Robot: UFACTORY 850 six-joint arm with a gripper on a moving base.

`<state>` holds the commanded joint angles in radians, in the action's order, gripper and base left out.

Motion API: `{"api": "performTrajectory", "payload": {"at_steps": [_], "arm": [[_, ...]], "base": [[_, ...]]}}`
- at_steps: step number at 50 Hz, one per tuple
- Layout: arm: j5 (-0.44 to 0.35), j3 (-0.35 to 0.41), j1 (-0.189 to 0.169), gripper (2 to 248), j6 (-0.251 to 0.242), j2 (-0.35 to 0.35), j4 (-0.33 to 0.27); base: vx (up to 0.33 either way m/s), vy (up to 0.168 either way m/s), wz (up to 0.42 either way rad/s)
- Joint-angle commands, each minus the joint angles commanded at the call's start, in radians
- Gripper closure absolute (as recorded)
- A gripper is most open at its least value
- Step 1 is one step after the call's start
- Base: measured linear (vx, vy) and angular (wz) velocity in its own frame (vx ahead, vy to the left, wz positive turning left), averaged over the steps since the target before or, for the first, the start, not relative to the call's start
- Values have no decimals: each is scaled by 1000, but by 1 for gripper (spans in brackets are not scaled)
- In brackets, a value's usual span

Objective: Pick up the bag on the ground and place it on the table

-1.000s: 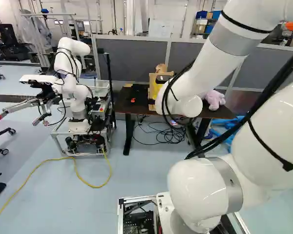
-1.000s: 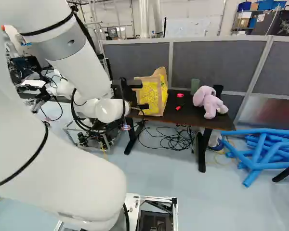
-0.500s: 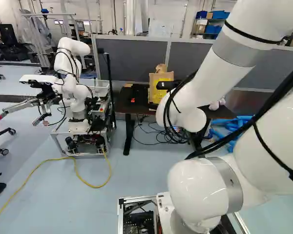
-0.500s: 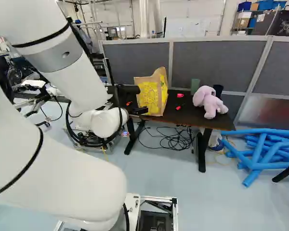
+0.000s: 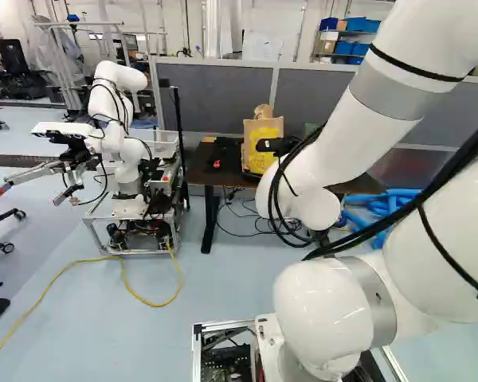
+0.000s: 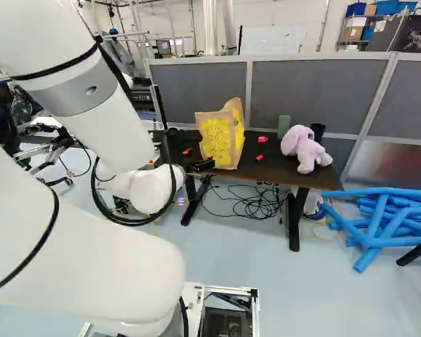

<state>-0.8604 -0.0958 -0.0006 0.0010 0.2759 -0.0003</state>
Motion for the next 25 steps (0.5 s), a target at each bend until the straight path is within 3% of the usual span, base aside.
{"api": "performTrajectory", "payload": {"at_steps": [25], "arm": [[-12, 9, 1, 3, -1, 3, 0]], "base": [[0, 0, 0]]}}
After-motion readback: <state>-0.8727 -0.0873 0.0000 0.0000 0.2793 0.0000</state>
